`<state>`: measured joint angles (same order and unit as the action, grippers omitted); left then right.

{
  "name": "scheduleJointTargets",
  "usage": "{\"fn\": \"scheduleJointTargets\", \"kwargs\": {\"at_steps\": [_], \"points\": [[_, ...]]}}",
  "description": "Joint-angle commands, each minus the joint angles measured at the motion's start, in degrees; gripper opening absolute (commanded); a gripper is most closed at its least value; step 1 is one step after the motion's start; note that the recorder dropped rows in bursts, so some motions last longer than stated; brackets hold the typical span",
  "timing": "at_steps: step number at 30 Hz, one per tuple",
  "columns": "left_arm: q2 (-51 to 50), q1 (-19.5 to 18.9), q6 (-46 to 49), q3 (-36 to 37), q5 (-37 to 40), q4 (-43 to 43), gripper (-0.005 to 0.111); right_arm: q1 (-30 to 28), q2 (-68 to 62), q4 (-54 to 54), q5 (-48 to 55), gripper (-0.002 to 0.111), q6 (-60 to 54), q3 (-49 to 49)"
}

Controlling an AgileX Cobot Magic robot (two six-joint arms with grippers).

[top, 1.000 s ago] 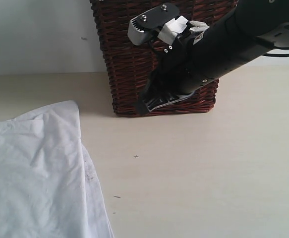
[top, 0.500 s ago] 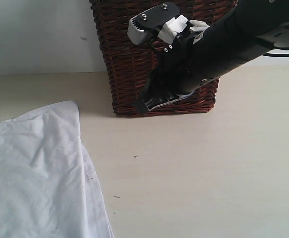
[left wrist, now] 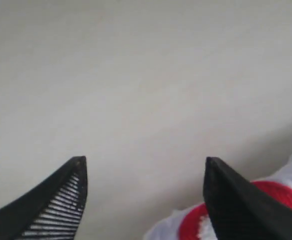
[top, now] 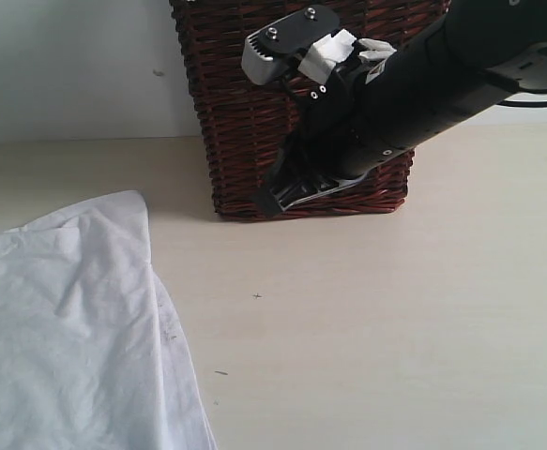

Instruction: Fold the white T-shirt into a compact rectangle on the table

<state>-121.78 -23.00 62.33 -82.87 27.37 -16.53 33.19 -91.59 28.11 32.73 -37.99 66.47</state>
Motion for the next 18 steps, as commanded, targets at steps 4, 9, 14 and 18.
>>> {"fn": "scheduleJointTargets", "kwargs": {"at_steps": [4, 9, 14, 18], "points": [[6.67, 0.25, 22.83, -1.98, 13.02, 1.24, 0.063, -0.2, 0.45, 0.31, -0.08, 0.0, -0.44, -0.18], [4.25, 0.25, 34.76, -0.69, 16.82, 2.52, 0.063, -0.2, 0.45, 0.31, 0.3, 0.0, -0.44, -0.18], [0.36, 0.25, 37.1, 0.22, 12.45, 6.64, 0.063, -0.2, 0.45, 0.31, 0.53, 0.0, -0.44, -0.18], [-1.63, 0.25, 39.3, 0.22, 8.71, 8.96, 0.063, -0.2, 0.45, 0.31, 0.53, 0.0, -0.44, -0.18]]}}
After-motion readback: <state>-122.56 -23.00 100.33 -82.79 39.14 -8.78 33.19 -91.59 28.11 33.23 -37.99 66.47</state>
